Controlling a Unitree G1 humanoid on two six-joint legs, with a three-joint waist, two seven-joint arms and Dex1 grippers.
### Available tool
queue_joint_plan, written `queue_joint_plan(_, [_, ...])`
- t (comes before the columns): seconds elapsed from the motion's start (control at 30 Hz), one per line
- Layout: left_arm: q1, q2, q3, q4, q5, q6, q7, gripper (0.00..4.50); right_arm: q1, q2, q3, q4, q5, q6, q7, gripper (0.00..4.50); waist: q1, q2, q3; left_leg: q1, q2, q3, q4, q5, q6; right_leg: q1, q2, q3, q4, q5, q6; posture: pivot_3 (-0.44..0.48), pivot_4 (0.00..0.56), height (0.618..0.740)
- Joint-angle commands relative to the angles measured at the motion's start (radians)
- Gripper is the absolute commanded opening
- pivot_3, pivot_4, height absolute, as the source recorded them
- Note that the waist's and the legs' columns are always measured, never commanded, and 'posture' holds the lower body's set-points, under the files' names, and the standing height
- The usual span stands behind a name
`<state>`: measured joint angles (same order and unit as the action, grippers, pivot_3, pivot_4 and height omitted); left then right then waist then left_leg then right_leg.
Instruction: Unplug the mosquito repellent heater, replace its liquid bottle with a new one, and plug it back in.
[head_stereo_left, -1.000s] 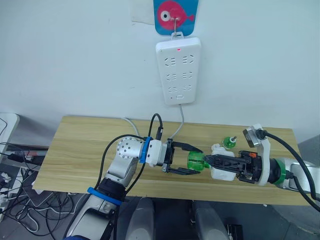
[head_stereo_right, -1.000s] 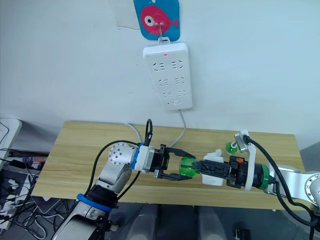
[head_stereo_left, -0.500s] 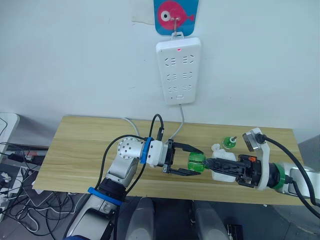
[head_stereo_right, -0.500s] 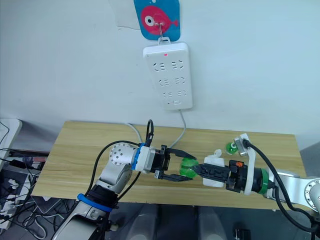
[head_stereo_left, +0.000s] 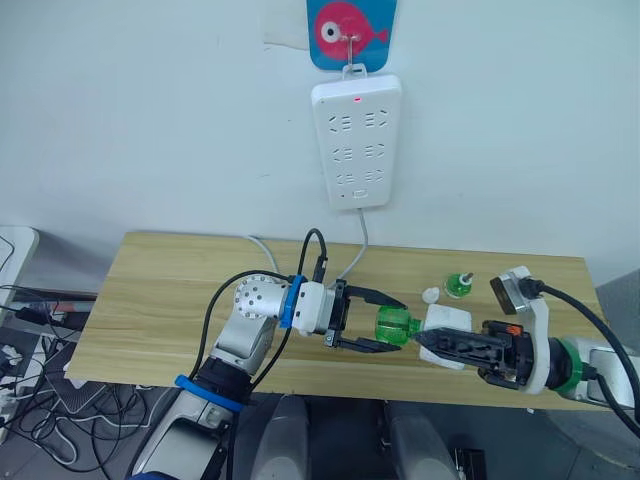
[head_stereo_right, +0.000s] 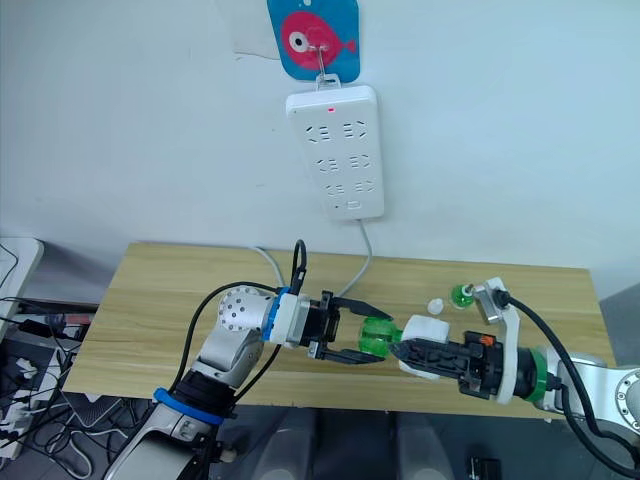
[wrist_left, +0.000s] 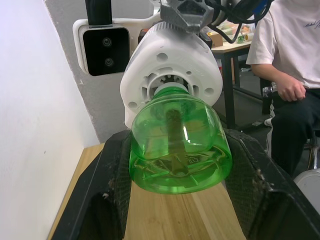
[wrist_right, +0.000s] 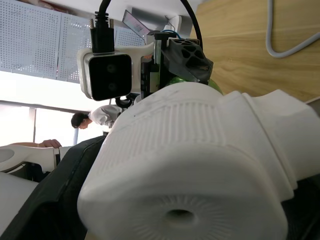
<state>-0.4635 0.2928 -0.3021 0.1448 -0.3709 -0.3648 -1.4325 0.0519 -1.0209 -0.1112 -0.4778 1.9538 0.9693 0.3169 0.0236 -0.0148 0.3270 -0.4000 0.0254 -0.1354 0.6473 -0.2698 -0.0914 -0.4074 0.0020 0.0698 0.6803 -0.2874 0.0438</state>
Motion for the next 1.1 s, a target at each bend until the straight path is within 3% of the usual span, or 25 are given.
queue_joint_plan(0.03, [0.009, 0.0, -0.006, -0.034, -0.007, -0.013, -0.003, 2.26, 0.01, -0.037, -0.031, -0.045, 0.018, 0.012, 0.074, 4.49, 0.0, 0.0, 0.0, 0.0, 0.0, 0.0, 0.0, 0.0, 0.0, 0.0, 0.0, 0.0, 0.0, 0.0, 0.0, 0.128, 0.313, 0.74])
queue_joint_plan(0.37, [0.008, -0.001, -0.01, -0.042, -0.02, -0.006, -0.009, 2.26, 0.004, -0.054, -0.023, -0.019, 0.018, 0.021, 0.096, 4.49, 0.0, 0.0, 0.0, 0.0, 0.0, 0.0, 0.0, 0.0, 0.0, 0.0, 0.0, 0.0, 0.0, 0.0, 0.0, 0.126, 0.32, 0.74])
queue_joint_plan(0.6, [0.014, -0.009, -0.016, -0.066, -0.059, 0.0, -0.045, 2.26, -0.09, -0.07, 0.034, 0.044, 0.018, 0.106, 0.211, 4.49, 0.0, 0.0, 0.0, 0.0, 0.0, 0.0, 0.0, 0.0, 0.0, 0.0, 0.0, 0.0, 0.0, 0.0, 0.0, 0.126, 0.33, 0.74])
queue_joint_plan(1.1, [-0.006, -0.027, -0.018, -0.038, -0.025, -0.011, -0.035, 2.26, -0.229, 0.01, 0.099, 0.135, 0.018, 0.156, 0.11, 4.49, 0.0, -0.001, 0.001, 0.0, 0.0, 0.0, 0.0, 0.0, 0.0, 0.0, 0.0, 0.0, 0.0, 0.0, 0.0, 0.125, 0.333, 0.74])
